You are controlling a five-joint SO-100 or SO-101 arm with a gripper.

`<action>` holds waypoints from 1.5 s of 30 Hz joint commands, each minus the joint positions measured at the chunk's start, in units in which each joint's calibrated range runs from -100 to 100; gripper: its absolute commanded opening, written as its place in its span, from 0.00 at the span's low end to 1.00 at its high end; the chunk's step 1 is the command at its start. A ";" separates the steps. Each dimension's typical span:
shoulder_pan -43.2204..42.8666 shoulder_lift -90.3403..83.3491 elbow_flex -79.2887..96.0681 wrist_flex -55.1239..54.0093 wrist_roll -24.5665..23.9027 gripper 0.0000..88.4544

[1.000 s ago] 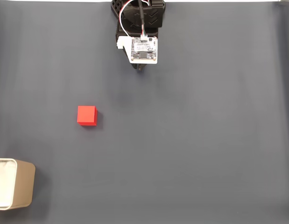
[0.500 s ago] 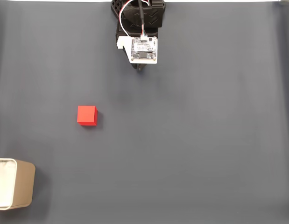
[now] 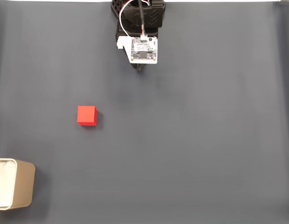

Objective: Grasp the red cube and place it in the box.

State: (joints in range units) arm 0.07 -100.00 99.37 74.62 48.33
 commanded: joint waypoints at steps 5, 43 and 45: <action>-0.64 0.09 0.45 1.12 0.00 0.00; 4.90 33.97 -41.98 -15.69 -1.81 0.00; 6.60 35.96 -44.35 -15.11 -1.71 0.01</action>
State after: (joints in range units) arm 4.45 -66.48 60.67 58.87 46.86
